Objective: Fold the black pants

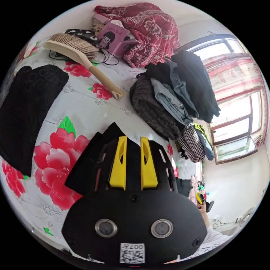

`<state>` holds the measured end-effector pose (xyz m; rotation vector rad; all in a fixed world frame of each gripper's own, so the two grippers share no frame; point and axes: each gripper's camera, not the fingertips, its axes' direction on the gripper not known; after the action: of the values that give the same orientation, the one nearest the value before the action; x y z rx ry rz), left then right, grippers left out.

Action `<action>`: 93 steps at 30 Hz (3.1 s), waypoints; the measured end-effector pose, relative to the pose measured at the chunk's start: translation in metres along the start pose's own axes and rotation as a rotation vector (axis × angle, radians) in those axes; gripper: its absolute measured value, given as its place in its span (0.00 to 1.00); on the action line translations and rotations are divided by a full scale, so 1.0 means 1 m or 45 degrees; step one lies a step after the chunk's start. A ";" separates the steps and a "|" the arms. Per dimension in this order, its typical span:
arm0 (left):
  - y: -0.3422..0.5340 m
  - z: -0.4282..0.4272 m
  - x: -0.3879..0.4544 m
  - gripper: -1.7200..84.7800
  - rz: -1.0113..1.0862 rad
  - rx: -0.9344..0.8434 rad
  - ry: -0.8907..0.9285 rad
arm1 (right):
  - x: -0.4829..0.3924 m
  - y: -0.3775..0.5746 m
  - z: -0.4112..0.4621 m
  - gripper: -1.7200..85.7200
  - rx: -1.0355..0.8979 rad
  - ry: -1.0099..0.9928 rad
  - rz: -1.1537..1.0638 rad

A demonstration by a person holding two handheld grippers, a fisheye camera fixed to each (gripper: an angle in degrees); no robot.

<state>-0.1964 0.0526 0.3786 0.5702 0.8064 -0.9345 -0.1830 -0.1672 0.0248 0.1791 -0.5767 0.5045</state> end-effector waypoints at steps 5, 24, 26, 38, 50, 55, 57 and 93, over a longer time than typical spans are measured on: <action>0.043 -0.019 0.045 0.11 0.258 -0.009 -0.281 | 0.008 0.005 0.020 0.08 -0.053 0.142 -0.105; 0.125 -0.041 0.104 0.02 0.777 -0.513 -0.937 | 0.018 0.141 -0.016 0.02 -0.287 0.406 -0.381; 0.139 -0.060 0.093 0.02 0.748 -0.509 -0.902 | 0.035 0.160 -0.040 0.02 -0.252 0.337 -0.241; 0.136 -0.129 0.093 0.01 0.502 -0.243 -0.658 | 0.057 0.150 -0.030 0.07 -0.065 -0.003 0.074; 0.146 -0.145 0.065 0.01 0.425 -0.285 -0.484 | 0.046 0.188 -0.138 0.03 0.173 0.015 -0.163; 0.141 -0.119 0.039 0.01 0.324 -0.372 -0.462 | 0.117 0.213 -0.090 0.05 -0.111 0.079 0.044; 0.135 -0.108 0.031 0.01 0.298 -0.398 -0.460 | 0.145 0.217 -0.091 0.07 -0.042 -0.080 0.182; 0.181 -0.132 -0.122 0.14 -0.275 -0.073 -0.049 | 0.211 0.215 -0.112 0.09 0.114 -0.320 0.451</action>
<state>-0.1284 0.2959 0.4161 0.4196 0.8687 -1.1131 -0.0854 0.1373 0.0554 0.2284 -0.8389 0.8598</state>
